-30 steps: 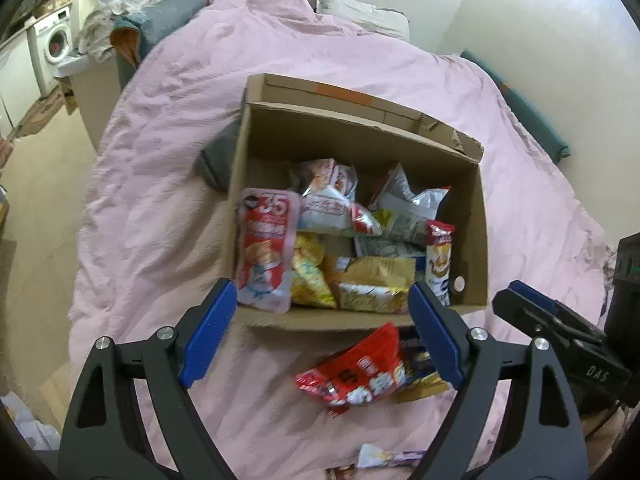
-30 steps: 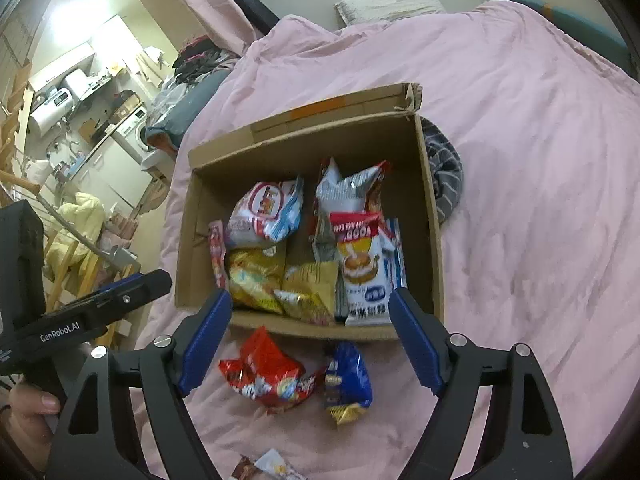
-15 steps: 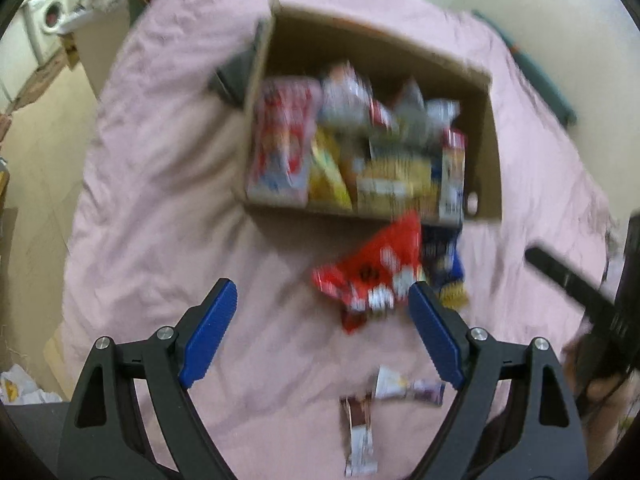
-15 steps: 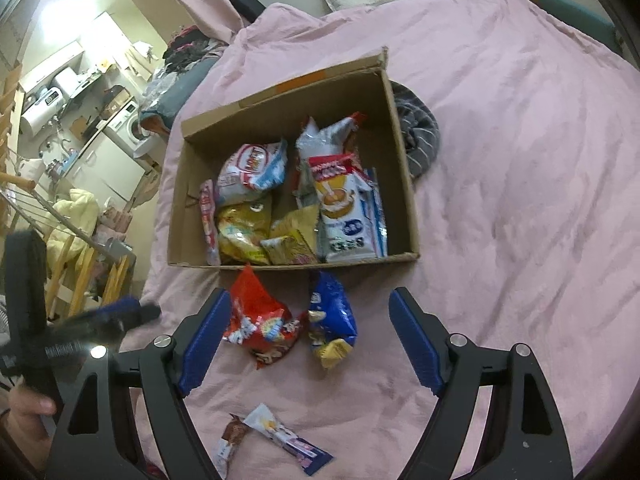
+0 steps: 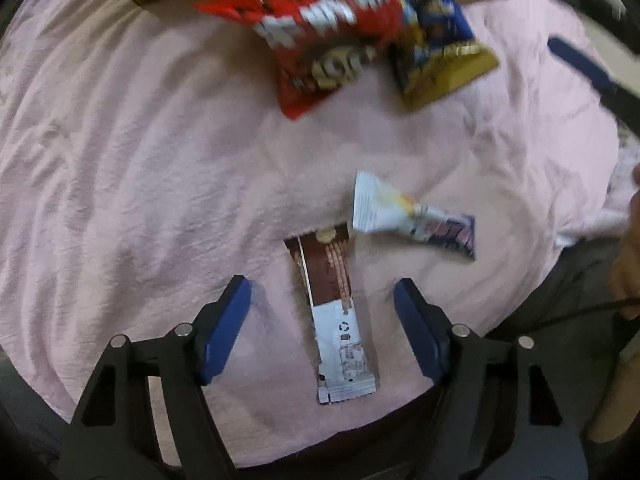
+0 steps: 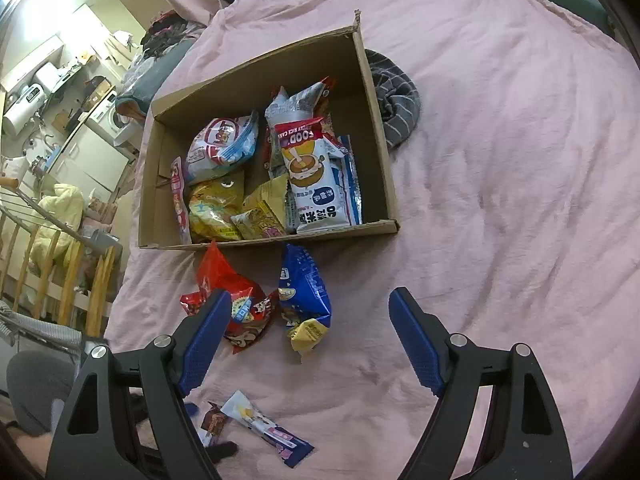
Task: Organize snacks
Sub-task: 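Grasp the chocolate bar with left tool while right tool grasps white cream stick, then carry the chocolate bar and cream stick over the box with both tools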
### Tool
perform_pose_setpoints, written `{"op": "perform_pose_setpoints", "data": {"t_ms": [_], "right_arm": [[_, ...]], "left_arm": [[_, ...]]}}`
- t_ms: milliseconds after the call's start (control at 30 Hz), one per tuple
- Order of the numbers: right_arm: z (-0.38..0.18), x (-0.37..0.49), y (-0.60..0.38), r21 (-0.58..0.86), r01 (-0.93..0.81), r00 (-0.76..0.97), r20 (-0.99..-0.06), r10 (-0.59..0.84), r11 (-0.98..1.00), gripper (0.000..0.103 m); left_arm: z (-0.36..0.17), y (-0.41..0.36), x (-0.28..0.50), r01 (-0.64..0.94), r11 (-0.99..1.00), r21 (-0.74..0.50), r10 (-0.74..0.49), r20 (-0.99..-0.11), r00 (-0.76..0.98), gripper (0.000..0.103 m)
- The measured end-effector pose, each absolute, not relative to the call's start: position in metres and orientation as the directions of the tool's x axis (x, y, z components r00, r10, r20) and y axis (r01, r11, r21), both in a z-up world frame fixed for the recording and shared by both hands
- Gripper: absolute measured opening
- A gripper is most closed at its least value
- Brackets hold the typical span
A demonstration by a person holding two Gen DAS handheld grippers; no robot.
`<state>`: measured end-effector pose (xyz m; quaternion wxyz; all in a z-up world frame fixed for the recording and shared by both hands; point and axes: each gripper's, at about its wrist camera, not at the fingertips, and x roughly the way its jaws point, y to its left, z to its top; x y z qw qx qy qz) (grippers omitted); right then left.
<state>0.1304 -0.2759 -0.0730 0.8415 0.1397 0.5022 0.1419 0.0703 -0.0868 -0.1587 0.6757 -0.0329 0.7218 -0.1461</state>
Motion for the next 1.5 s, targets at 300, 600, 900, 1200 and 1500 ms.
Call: {"op": "perform_pose_setpoints", "data": {"t_ms": [300,600,900,1200,1500], "right_arm": [[-0.076,0.128,-0.266,0.381,-0.138,0.416,-0.816,0.403,0.914,0.083],[-0.095,0.111,-0.223,0.320,-0.341,0.242,-0.878,0.412,0.884,0.083],[-0.138,0.084,-0.168,0.289,-0.522,0.004,-0.940,0.341,0.802,0.081],[-0.166,0.072,-0.135,0.160,-0.611,-0.002,-0.980,0.201,0.776,0.062],[-0.150,0.067,-0.131,0.186,-0.618,0.028,-0.966,0.258,0.764,0.020]], "left_arm": [[-0.159,-0.094,0.064,0.195,0.959,-0.205,-0.198,-0.978,-0.059,0.017],[-0.152,-0.070,0.083,0.152,0.974,-0.171,-0.170,-0.985,-0.015,0.014],[-0.135,-0.039,0.105,0.054,0.994,-0.097,-0.102,-0.989,0.106,0.014],[-0.118,-0.006,0.113,-0.026,0.995,-0.098,-0.092,-0.982,0.165,0.014],[-0.107,0.007,0.125,-0.055,0.993,-0.101,-0.087,-0.975,0.204,0.014]]}}
